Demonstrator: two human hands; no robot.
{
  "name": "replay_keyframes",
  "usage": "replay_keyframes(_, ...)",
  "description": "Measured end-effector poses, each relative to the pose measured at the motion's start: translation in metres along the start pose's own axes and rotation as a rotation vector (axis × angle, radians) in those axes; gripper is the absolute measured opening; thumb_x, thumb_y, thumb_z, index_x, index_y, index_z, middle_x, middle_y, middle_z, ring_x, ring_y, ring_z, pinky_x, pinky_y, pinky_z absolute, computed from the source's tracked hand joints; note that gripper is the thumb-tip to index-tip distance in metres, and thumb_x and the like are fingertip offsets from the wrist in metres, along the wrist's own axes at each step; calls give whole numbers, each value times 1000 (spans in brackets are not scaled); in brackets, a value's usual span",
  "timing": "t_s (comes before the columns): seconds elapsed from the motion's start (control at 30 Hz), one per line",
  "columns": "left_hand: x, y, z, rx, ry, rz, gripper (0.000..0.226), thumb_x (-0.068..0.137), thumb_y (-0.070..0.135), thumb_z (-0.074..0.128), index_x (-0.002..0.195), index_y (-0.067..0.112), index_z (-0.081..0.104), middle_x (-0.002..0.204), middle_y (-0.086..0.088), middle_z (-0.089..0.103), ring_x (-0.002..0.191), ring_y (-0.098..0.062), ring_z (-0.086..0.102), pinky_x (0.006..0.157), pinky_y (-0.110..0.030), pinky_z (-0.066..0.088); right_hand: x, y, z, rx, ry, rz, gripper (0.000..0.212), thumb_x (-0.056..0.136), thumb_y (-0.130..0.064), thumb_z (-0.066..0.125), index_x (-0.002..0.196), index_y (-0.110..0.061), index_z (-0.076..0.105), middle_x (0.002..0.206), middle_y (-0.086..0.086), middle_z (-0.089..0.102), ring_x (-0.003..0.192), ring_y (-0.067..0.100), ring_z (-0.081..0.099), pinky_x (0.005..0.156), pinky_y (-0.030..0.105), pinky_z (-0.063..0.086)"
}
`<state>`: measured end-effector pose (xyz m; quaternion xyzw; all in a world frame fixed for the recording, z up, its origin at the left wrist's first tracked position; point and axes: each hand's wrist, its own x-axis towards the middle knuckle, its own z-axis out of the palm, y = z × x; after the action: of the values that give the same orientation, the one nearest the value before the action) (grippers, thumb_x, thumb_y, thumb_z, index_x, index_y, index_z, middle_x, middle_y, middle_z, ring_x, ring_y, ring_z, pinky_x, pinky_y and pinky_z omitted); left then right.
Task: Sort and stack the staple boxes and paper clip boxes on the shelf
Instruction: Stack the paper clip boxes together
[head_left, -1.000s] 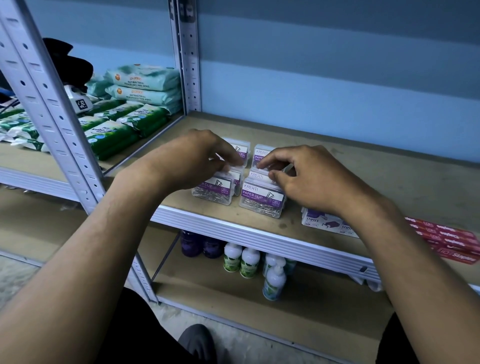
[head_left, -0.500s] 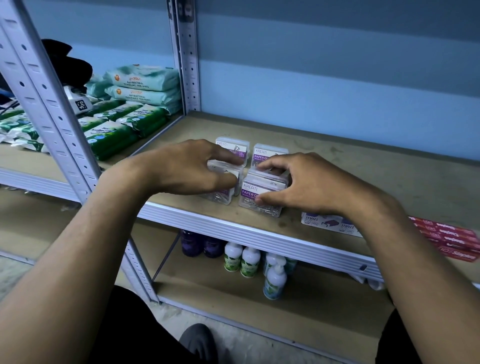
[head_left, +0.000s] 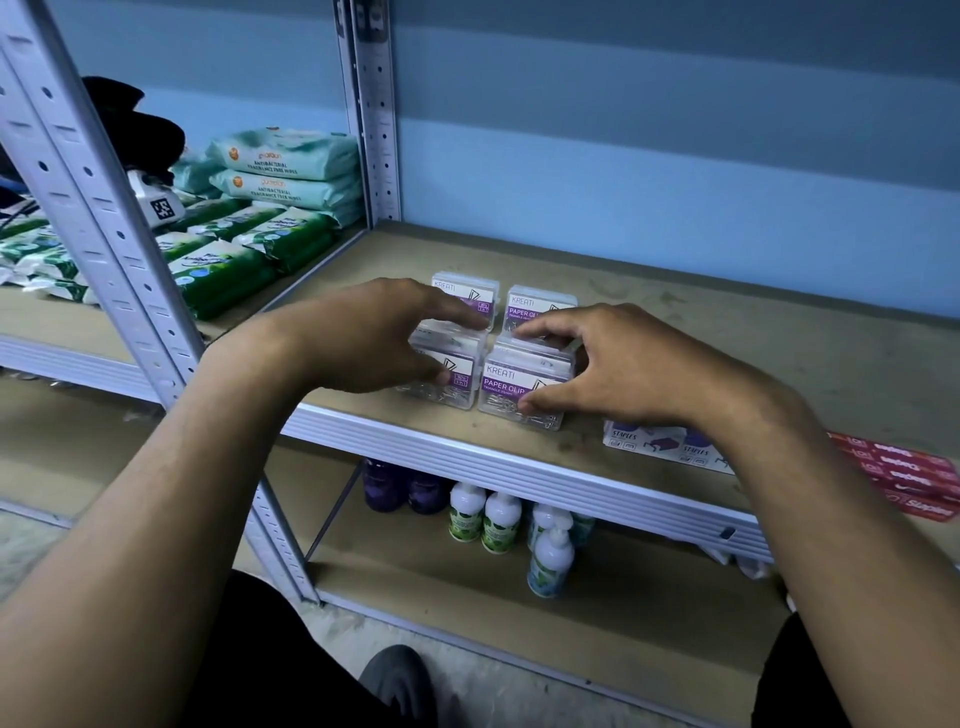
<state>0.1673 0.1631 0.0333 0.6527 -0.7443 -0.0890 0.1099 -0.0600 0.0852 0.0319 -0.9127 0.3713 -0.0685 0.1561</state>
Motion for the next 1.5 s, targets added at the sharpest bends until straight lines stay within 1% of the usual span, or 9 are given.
replay_keyframes(0.13, 1, 2, 4, -5, 50, 0, 58, 83, 30, 74, 134, 45, 52, 141, 17, 52, 130, -9, 47, 110, -34, 37, 0, -1, 1, 0, -5, -5, 77, 74, -52, 81, 144, -40, 50, 136, -8, 61, 96, 1, 51, 75, 12, 35)
replay_keyframes(0.23, 0, 5, 4, 22, 66, 1, 59, 84, 27, 73, 136, 43, 51, 143, 14, 51, 132, -10, 46, 110, -30, 36, 0, -3, 0, -2, -16, 5, 78, 76, -51, 81, 146, -41, 48, 141, -6, 58, 109, 5, 55, 86, 16, 33)
replay_keyframes(0.33, -1, 6, 3, 48, 72, -5, 59, 84, 29, 73, 137, 43, 51, 144, 13, 51, 131, -10, 46, 103, -20, 34, 0, -3, -1, -3, -25, 10, 78, 77, -50, 80, 146, -42, 47, 143, -8, 57, 120, 8, 56, 88, 16, 33)
replay_keyframes(0.7, -3, 6, 2, 55, 72, -36, 57, 86, 33, 71, 138, 42, 51, 144, 12, 51, 127, -12, 48, 91, -17, 30, -1, -6, -1, -15, -30, 14, 78, 78, -49, 80, 147, -40, 46, 145, -7, 56, 124, 10, 55, 89, 16, 33)
replay_keyframes(0.93, -4, 8, 2, 49, 80, -1, 55, 85, 38, 68, 137, 41, 52, 142, 14, 53, 125, -7, 50, 93, -15, 31, -3, -6, -2, -8, -23, 13, 78, 74, -56, 80, 145, -41, 49, 140, -10, 59, 112, 5, 56, 88, 18, 36)
replay_keyframes(1.07, -1, 7, 0, -56, 138, 1, 46, 86, 53, 62, 130, 41, 58, 135, 18, 58, 121, -4, 54, 104, -27, 43, -3, -5, -6, 114, 74, 9, 66, 75, -65, 73, 135, -43, 58, 125, -18, 66, 107, -2, 60, 94, 21, 44)
replay_keyframes(1.2, 10, 5, -3, -137, 296, 3, 40, 89, 56, 56, 122, 35, 64, 122, 20, 65, 113, -3, 59, 98, -36, 51, 6, 1, -5, 202, 260, 9, 42, 85, -51, 72, 124, -38, 65, 103, -20, 70, 91, -7, 64, 90, 20, 50)
replay_keyframes(1.33, 22, 1, -4, -193, 405, -49, 28, 95, 35, 58, 121, 33, 66, 119, 19, 67, 111, -8, 60, 97, -34, 50, 17, 13, 0, 168, 361, 23, 39, 91, -37, 70, 129, -38, 61, 110, -14, 62, 98, 1, 59, 91, 20, 46)
replay_keyframes(1.5, 38, -9, -2, -169, 355, -88, 35, 91, 34, 64, 126, 36, 62, 133, 15, 60, 118, -14, 56, 101, -35, 47, 28, 24, 5, 141, 374, 63, 47, 93, -38, 66, 137, -43, 49, 122, -7, 44, 123, 15, 45, 97, 26, 37)
